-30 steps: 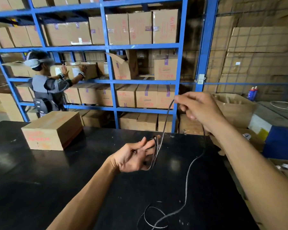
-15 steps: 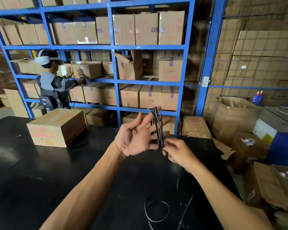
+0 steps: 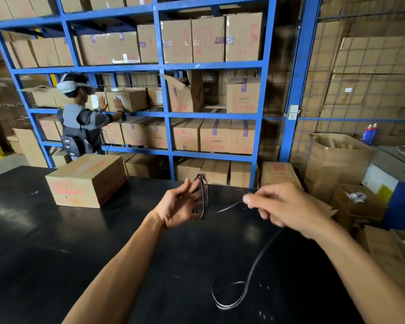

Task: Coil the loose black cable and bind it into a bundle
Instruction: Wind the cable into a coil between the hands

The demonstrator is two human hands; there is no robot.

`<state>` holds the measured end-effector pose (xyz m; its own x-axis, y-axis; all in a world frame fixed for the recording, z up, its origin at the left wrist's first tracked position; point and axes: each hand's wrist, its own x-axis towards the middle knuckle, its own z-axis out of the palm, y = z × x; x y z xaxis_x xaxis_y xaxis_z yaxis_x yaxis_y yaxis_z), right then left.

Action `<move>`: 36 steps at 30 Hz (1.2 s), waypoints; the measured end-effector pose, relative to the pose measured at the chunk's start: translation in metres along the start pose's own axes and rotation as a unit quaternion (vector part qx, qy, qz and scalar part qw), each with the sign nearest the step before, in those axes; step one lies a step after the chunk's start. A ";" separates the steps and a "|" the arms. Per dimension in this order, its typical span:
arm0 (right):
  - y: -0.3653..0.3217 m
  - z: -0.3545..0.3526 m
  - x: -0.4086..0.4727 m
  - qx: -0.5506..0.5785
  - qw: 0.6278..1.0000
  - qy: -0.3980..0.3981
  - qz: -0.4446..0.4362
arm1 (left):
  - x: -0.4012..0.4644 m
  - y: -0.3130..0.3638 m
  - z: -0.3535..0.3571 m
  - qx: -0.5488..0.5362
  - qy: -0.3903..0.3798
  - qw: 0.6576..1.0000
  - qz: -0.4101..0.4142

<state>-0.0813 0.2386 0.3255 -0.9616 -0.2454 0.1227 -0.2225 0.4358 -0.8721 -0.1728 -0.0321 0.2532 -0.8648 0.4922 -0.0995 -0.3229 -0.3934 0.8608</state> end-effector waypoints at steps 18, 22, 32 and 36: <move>0.021 0.008 0.087 0.018 0.994 0.106 -0.026 | -0.029 0.002 0.070 0.047 -0.340 0.939 0.033; 0.060 0.064 0.060 0.136 0.990 0.017 -0.001 | -0.025 0.028 0.069 -0.032 -0.337 0.936 0.100; 0.044 0.054 -0.007 0.148 0.989 0.003 -0.010 | -0.021 0.039 -0.002 -0.023 -0.089 0.991 0.094; 0.015 0.018 0.003 0.149 0.988 0.017 -0.042 | -0.022 0.021 -0.014 -0.021 -0.026 0.999 0.041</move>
<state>-0.0846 0.2289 0.3043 -0.9479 -0.2382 0.2115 -0.2491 0.1404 -0.9582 -0.1659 -0.0618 0.2668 -0.8681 0.4964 -0.0018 -0.2680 -0.4656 0.8434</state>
